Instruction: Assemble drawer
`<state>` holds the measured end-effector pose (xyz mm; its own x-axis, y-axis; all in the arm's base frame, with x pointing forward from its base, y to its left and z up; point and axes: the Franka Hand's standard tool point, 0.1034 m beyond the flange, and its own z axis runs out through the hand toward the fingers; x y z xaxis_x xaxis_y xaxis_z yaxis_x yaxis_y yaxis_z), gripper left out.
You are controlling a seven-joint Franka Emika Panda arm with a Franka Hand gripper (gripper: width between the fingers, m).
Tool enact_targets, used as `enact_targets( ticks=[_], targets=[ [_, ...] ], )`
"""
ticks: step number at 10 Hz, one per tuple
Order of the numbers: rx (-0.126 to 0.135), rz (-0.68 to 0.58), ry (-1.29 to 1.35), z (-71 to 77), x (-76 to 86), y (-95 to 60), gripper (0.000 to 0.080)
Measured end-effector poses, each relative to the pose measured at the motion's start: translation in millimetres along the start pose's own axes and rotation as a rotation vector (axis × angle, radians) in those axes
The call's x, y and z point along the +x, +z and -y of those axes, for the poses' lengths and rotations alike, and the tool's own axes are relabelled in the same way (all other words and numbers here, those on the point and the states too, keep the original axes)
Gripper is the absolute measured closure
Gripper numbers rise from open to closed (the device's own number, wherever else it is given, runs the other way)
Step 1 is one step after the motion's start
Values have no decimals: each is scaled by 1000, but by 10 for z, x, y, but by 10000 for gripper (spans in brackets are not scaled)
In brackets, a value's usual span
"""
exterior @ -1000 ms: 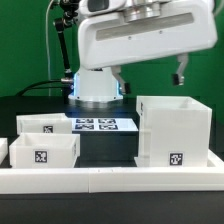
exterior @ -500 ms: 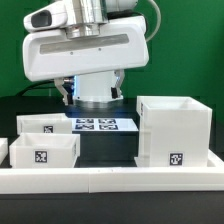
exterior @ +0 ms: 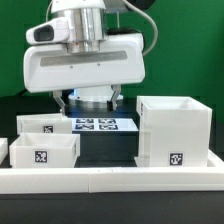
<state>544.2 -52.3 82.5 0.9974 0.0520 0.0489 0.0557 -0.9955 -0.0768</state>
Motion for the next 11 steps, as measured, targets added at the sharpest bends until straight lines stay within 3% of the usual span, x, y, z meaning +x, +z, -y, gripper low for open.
enact_targets(
  ticks=[3, 7, 9, 11],
  targets=[
    [-19, 0, -9, -95, -126, 195, 150],
    [-17, 8, -9, -100, -141, 225, 150],
    [-30, 17, 4, -222, -200, 393, 150],
    [-29, 26, 8, -222, -206, 505, 150]
  ],
)
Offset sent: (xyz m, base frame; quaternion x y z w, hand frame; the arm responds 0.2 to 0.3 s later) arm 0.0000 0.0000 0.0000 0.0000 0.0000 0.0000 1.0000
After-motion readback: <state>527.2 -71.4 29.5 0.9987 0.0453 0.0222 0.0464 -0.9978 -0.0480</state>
